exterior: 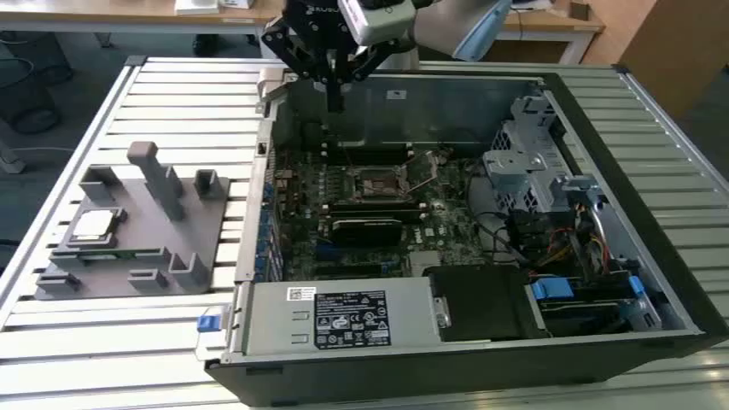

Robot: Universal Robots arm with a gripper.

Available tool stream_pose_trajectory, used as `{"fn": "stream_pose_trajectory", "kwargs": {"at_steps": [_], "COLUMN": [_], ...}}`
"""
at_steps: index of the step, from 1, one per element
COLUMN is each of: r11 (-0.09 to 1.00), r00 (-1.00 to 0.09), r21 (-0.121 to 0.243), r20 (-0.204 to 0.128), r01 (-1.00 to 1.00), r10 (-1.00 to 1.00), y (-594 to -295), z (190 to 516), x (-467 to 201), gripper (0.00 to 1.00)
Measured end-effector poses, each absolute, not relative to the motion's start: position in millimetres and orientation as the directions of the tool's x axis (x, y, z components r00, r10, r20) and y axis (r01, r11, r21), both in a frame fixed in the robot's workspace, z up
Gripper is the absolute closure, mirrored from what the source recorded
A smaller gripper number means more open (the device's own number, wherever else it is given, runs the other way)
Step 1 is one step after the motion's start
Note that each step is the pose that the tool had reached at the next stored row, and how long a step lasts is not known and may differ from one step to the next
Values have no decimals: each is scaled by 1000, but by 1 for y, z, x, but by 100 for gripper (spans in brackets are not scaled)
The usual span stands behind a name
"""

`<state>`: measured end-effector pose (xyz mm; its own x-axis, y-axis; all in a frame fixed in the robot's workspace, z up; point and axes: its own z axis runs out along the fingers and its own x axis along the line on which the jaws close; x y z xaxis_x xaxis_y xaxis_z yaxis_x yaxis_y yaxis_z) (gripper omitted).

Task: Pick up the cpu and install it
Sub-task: 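Reach for the cpu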

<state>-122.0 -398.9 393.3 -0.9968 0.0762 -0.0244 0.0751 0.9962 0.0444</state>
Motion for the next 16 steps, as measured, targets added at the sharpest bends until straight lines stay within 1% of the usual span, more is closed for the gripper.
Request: {"fn": "stream_pose_trajectory", "kwargs": {"at_steps": [16], "r11": [996], "r00": [-997], "r21": [44], "r20": [-24], "r01": [75], "r10": [76], "y": [-399], "z": [393], "x": [-128], "gripper": [89]}}
